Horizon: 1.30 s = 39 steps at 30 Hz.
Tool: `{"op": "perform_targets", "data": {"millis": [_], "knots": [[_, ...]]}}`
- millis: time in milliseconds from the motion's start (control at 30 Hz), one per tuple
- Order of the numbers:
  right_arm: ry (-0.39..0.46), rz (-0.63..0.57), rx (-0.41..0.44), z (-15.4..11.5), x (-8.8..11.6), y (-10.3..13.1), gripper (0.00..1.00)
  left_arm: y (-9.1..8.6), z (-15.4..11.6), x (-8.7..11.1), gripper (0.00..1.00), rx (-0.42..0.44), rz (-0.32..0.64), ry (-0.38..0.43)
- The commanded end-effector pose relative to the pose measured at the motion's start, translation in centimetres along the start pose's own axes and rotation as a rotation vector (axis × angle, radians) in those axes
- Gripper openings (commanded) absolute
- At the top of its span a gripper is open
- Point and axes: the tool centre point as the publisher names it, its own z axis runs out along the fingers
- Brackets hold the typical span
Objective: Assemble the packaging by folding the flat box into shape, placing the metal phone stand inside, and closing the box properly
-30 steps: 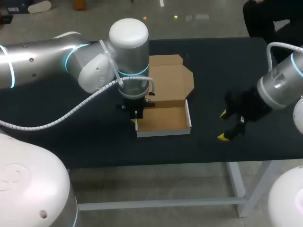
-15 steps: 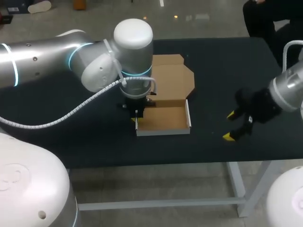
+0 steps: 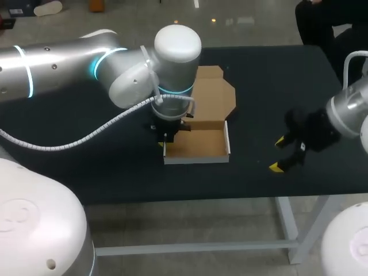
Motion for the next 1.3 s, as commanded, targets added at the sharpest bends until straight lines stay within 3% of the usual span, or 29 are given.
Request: {"op": "perform_targets", "data": {"millis": [33, 500, 633, 1200, 1267, 1300], "knots": [[0.003, -0.002, -0.006, -0.2, 0.1, -0.1, 1.0, -0.6, 0.5, 0.3, 0.0, -0.002, 0.008, -0.089], [0.007, -0.003, -0.008, 0.0, -0.1, 0.0, 1.0, -1.1, 1.3, -0.8, 0.0, -0.01, -0.038, -0.241], [0.008, -0.004, -0.006, 0.0, -0.1, 0.1, 1.0, -1.1, 1.4, -1.0, 0.0, -0.016, -0.038, -0.233], [0.012, 0.0, 0.005, 0.2, -0.3, 0.3, 1.0, -0.3, 0.5, -0.9, 0.0, -0.043, -0.071, 0.045], [0.012, 0.001, 0.006, 0.2, -0.3, 0.3, 1.0, -0.2, 0.4, -0.8, 0.37, -0.043, -0.075, 0.062], [0.012, 0.002, 0.006, 0.2, -0.3, 0.3, 1.0, -0.2, 0.3, -0.8, 0.42, -0.045, -0.071, 0.078]]}}
